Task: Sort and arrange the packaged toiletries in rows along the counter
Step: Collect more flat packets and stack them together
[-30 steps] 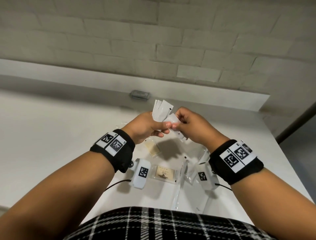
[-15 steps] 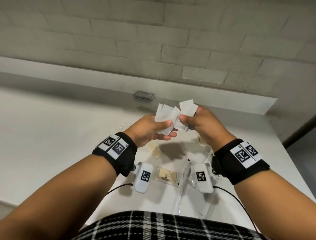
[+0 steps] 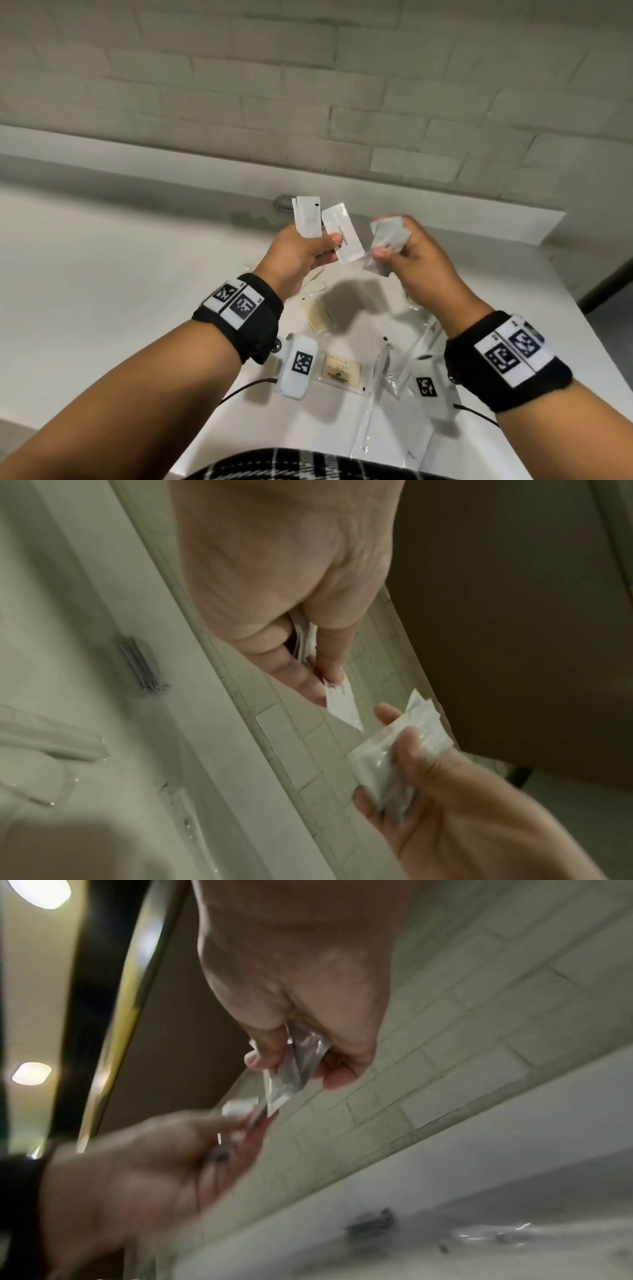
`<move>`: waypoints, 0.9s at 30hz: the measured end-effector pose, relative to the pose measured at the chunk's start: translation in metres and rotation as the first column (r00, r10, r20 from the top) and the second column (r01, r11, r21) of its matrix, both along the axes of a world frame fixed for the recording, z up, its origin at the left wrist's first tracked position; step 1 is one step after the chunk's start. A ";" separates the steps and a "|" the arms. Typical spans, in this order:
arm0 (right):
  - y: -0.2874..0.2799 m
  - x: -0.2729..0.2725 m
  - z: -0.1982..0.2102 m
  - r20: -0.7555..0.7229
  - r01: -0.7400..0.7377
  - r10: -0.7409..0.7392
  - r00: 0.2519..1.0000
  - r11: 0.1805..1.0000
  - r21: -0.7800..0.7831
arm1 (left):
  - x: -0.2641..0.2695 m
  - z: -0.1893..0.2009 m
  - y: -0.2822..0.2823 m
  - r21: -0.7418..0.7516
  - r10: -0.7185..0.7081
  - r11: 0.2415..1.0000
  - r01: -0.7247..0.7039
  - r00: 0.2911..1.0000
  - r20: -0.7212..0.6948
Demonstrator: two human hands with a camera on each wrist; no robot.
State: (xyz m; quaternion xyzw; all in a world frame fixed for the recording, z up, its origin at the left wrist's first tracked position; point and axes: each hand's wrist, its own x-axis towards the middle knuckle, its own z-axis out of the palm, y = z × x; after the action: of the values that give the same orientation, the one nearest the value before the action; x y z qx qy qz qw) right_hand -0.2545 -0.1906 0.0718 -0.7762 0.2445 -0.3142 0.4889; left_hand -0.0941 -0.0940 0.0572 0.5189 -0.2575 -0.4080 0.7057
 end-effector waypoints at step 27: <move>0.005 0.004 0.036 -0.021 -0.079 0.087 0.996 0.969 0.236 | -0.018 0.016 0.014 0.208 -0.329 0.934 0.290 0.926 0.186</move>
State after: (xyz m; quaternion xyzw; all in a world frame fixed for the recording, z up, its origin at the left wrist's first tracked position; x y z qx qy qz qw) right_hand -0.2503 -0.1853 0.1075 -0.7274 0.2549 -0.2501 0.5859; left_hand -0.1124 -0.0803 0.0731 0.5736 -0.3749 -0.4764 0.5509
